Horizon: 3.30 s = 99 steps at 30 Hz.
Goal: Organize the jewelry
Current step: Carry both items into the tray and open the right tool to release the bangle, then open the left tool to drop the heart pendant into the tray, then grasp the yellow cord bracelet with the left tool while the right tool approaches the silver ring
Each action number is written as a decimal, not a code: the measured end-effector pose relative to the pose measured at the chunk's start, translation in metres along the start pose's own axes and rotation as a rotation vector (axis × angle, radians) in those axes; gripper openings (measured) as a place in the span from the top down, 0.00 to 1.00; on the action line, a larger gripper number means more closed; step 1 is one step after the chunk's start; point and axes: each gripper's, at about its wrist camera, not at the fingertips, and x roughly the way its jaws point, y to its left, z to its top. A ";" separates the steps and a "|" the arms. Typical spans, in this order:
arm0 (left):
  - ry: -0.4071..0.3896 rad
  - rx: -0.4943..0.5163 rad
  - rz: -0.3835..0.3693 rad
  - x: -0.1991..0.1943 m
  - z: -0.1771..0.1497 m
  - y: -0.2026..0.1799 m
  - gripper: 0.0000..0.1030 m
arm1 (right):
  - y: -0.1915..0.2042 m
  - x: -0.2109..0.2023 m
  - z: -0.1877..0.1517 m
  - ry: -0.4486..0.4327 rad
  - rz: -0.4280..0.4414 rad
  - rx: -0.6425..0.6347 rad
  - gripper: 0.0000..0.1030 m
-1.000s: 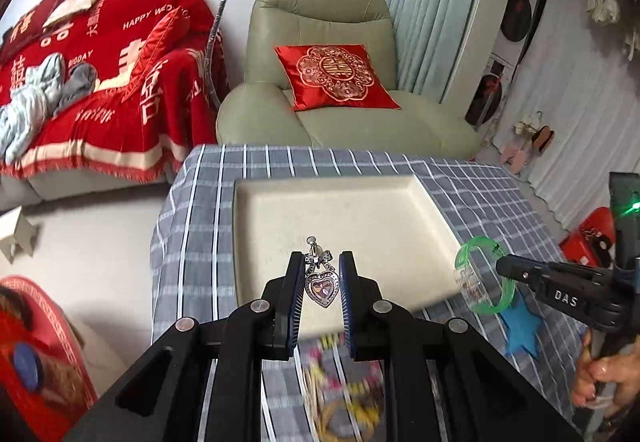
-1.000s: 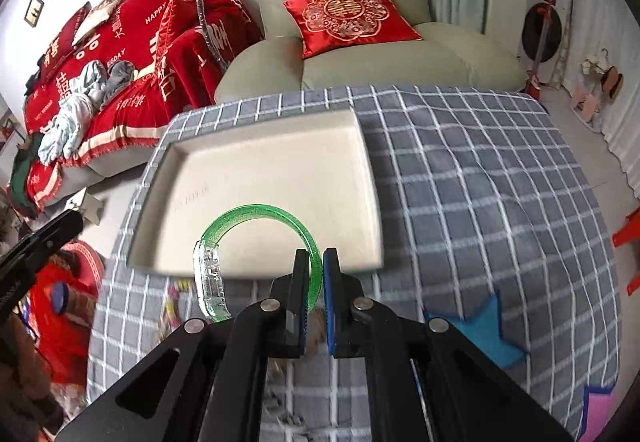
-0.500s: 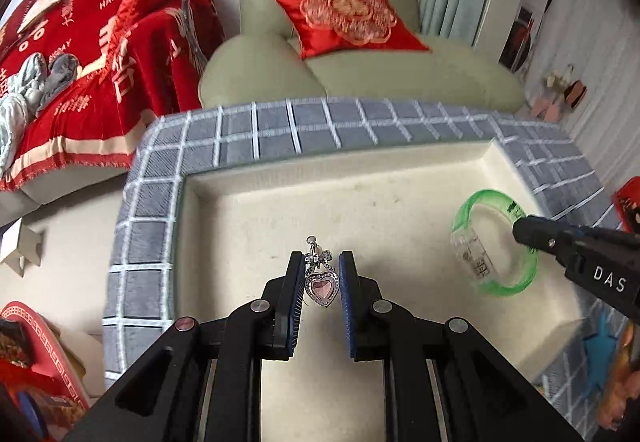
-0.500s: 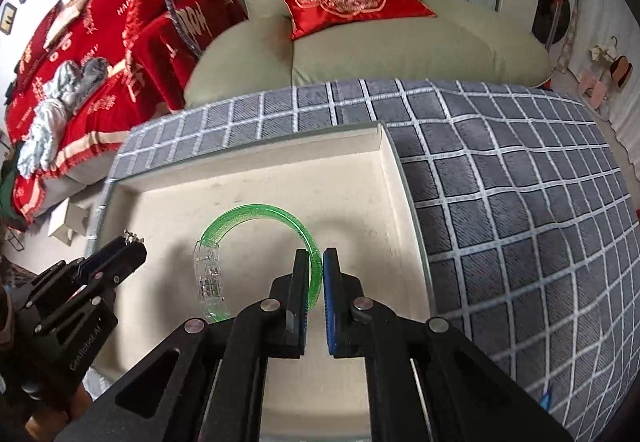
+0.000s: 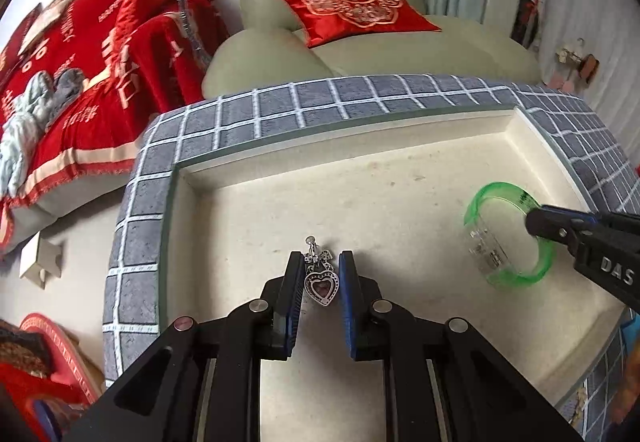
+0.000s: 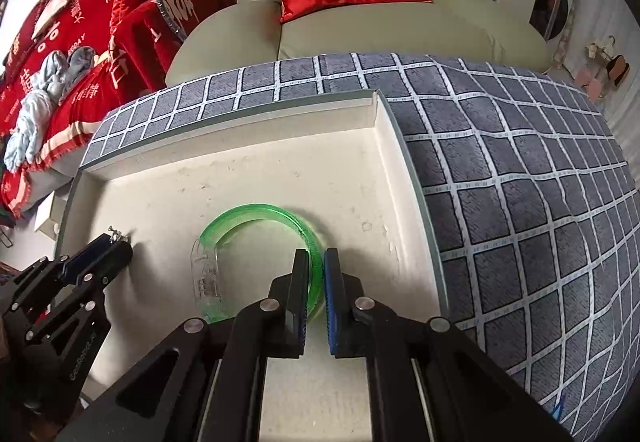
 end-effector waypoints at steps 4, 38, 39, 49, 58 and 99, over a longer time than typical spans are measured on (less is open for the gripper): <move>0.003 -0.030 -0.003 0.001 0.000 0.005 0.67 | -0.002 -0.010 -0.002 -0.020 0.042 0.024 0.46; -0.174 0.028 -0.036 -0.095 -0.044 0.014 0.00 | -0.018 -0.128 -0.071 -0.271 0.282 0.127 0.00; -0.168 0.033 -0.038 -0.101 -0.054 0.015 0.00 | -0.019 -0.133 -0.075 -0.263 0.290 0.133 0.00; -0.057 -0.042 -0.088 -0.124 -0.144 0.033 0.00 | -0.033 -0.151 -0.151 -0.137 0.179 0.123 0.00; 0.023 -0.091 -0.082 -0.120 -0.183 0.027 0.00 | -0.038 -0.139 -0.233 -0.036 0.025 0.107 0.00; -0.005 -0.128 -0.214 -0.135 -0.195 0.015 0.80 | -0.020 -0.139 -0.267 -0.095 -0.067 0.045 0.83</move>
